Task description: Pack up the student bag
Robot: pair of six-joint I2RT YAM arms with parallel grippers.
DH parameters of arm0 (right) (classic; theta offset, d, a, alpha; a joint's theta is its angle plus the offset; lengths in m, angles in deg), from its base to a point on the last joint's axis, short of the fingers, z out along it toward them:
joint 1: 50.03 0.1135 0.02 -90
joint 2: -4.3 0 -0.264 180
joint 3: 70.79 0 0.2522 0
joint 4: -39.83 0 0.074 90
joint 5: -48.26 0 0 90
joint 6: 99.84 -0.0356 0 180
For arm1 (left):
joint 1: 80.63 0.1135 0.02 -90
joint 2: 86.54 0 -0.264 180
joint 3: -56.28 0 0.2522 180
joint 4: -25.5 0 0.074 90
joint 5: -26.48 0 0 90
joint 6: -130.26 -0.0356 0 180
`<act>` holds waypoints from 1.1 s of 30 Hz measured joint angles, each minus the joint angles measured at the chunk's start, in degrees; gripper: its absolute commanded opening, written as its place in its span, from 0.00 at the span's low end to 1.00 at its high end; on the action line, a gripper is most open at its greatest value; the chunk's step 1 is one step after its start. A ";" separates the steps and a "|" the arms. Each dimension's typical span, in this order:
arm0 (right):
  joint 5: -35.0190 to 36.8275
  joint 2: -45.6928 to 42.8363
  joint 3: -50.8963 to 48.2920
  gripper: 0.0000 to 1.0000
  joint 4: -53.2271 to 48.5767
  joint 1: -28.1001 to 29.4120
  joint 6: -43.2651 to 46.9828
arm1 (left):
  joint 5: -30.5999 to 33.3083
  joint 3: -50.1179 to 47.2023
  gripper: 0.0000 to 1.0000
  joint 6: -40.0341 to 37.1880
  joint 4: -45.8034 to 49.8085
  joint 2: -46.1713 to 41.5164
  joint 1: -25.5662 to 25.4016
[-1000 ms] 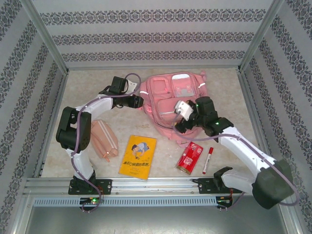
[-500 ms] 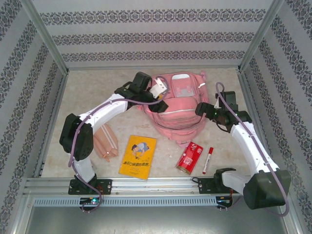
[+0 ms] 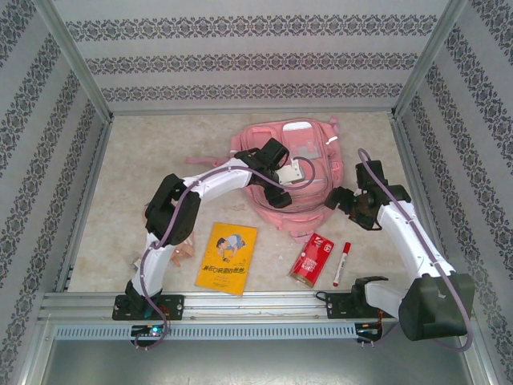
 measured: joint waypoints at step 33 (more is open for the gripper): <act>-24.48 14.67 0.02 0.62 10.73 4.66 6.38 | -2.43 15.61 0.00 8.48 3.06 -6.03 11.69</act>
